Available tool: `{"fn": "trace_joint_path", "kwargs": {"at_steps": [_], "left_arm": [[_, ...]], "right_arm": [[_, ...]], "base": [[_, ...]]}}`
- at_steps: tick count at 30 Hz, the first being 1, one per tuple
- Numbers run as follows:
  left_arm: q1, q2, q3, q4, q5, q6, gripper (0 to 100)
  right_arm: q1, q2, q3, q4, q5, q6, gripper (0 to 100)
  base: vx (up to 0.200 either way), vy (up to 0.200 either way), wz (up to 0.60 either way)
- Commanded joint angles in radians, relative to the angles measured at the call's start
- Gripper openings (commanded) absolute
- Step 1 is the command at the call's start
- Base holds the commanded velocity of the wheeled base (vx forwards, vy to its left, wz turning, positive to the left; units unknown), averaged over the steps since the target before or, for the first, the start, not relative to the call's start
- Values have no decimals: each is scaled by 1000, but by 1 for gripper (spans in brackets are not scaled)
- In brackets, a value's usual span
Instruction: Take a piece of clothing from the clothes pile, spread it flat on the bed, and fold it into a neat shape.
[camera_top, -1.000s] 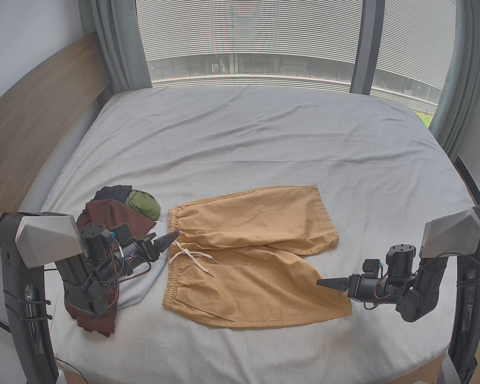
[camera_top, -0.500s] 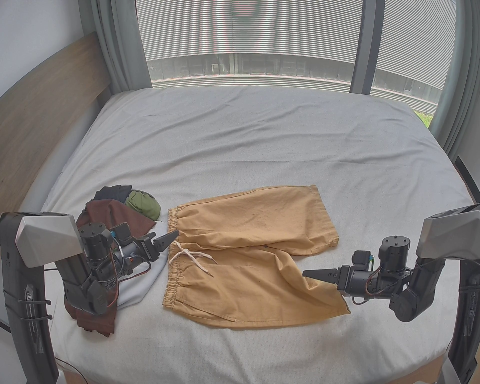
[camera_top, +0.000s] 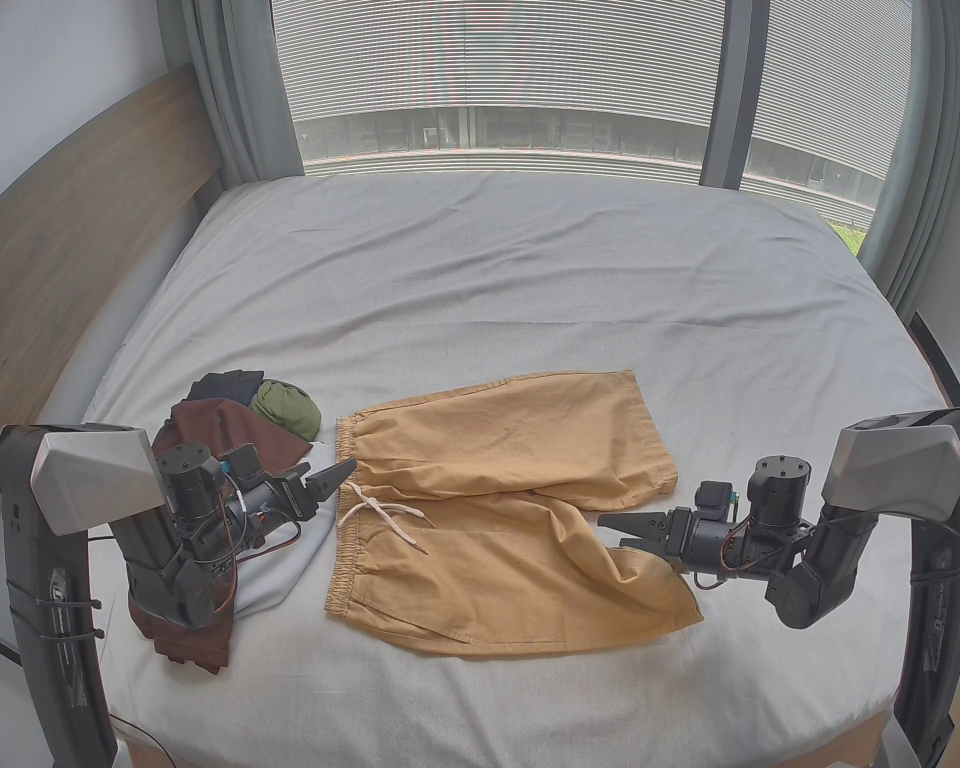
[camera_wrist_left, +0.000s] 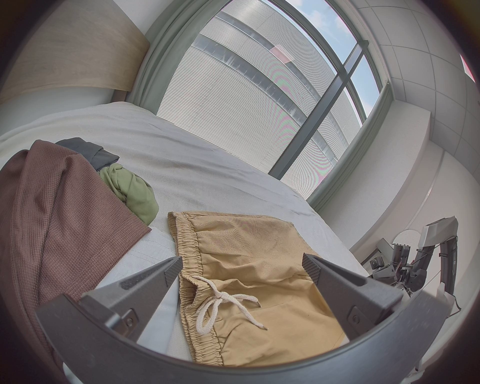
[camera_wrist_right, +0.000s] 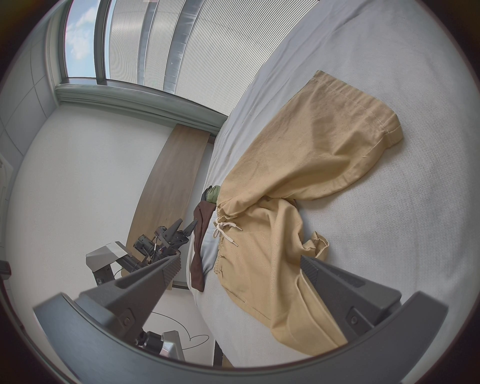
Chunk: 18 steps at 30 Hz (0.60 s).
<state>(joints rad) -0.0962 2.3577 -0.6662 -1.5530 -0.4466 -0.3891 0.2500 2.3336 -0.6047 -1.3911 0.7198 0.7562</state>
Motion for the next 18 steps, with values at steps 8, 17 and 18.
{"fn": "trace_joint_path", "kwargs": {"at_steps": [8,17,18], "left_arm": [[0,0,0,-1,0,0,100],[1,0,0,-1,0,0,100],[1,0,0,-1,0,0,100]], "right_arm": [[-25,47,3,3,0,-1,100],[-54,35,51,1,-3,-6,0],[-57,35,54,1,-3,-6,0]], "base": [[0,0,0],[0,0,0],[0,0,0]]}}
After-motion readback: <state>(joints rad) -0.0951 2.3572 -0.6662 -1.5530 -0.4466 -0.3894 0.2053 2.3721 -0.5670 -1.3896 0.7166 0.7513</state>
